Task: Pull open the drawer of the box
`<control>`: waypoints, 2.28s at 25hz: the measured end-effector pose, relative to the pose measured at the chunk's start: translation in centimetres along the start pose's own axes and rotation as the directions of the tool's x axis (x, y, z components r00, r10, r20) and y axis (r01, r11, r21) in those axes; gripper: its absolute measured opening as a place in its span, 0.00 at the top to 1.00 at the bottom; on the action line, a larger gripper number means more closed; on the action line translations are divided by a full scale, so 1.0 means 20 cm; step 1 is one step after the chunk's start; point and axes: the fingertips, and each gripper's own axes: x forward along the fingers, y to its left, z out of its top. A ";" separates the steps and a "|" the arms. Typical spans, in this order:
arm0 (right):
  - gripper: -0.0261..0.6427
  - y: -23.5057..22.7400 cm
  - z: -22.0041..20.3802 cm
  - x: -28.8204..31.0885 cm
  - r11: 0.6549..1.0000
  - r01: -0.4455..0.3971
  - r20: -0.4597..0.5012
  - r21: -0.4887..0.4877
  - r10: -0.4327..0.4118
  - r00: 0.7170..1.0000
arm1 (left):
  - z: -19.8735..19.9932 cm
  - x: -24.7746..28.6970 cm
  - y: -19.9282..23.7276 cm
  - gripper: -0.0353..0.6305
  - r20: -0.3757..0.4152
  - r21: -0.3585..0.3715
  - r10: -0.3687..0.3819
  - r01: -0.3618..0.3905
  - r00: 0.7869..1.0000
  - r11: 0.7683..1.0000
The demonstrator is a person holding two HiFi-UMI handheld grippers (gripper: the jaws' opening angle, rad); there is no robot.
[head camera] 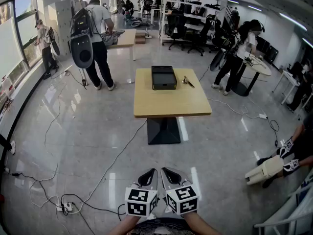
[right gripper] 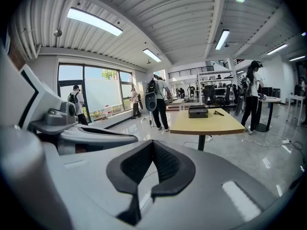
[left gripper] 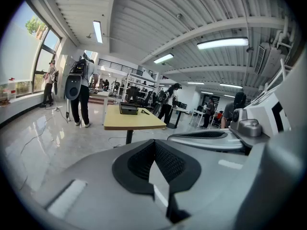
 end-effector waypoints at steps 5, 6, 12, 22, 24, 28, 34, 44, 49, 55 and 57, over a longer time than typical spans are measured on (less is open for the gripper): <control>0.95 -0.30 0.43 -0.14 1.000 -0.001 -0.005 0.009 0.001 1.000 | 0.46 0.17 -0.24 0.94 -0.013 0.012 0.001 -0.001 1.000 1.000; 0.95 -0.34 0.43 -0.14 1.000 0.000 -0.005 0.009 0.000 1.000 | 0.46 0.21 -0.25 0.94 -0.010 0.017 0.004 -0.003 1.000 1.000; 0.95 -0.52 0.30 -0.33 1.000 0.007 -0.002 0.006 -0.007 1.000 | 0.35 0.29 -0.52 0.94 -0.013 0.023 0.000 0.000 1.000 1.000; 0.95 -1.24 0.25 0.02 0.999 0.031 -0.013 0.005 -0.031 0.999 | 0.37 1.09 -0.57 0.94 -0.034 0.018 -0.017 0.017 0.999 1.000; 0.95 -1.57 0.40 0.14 1.000 0.030 -0.012 0.006 -0.030 0.999 | 0.55 1.43 -0.60 0.94 -0.039 0.020 -0.012 0.012 0.999 1.000; 0.95 -2.57 0.72 0.37 1.000 0.025 0.004 -0.009 -0.025 1.000 | 0.94 2.38 -0.86 0.94 -0.044 0.021 -0.002 0.003 0.999 1.000; 0.95 -4.16 0.95 0.87 1.000 0.009 0.017 -0.019 -0.009 1.000 | 1.31 4.02 -1.16 0.94 -0.045 0.052 0.017 -0.014 0.999 0.999; 0.95 -6.70 1.68 1.16 0.995 -0.018 0.033 -0.099 0.022 0.999 | 2.28 6.33 -2.08 0.93 -0.021 0.014 0.046 -0.046 0.999 0.999; 0.96 -7.28 1.81 1.10 0.990 -0.049 0.038 -0.132 0.055 0.998 | 2.48 6.82 -2.41 0.93 -0.010 0.057 0.080 -0.079 0.997 0.995; 0.96 -7.59 1.79 1.20 0.990 -0.052 0.057 -0.131 0.060 0.997 | 2.46 7.12 -2.48 0.93 -0.022 0.079 0.099 -0.097 0.995 0.992; 0.96 -7.70 1.75 1.28 0.990 -0.049 0.061 -0.129 0.057 0.997 | 2.43 7.25 -2.47 0.93 -0.026 0.078 0.101 -0.098 0.995 0.992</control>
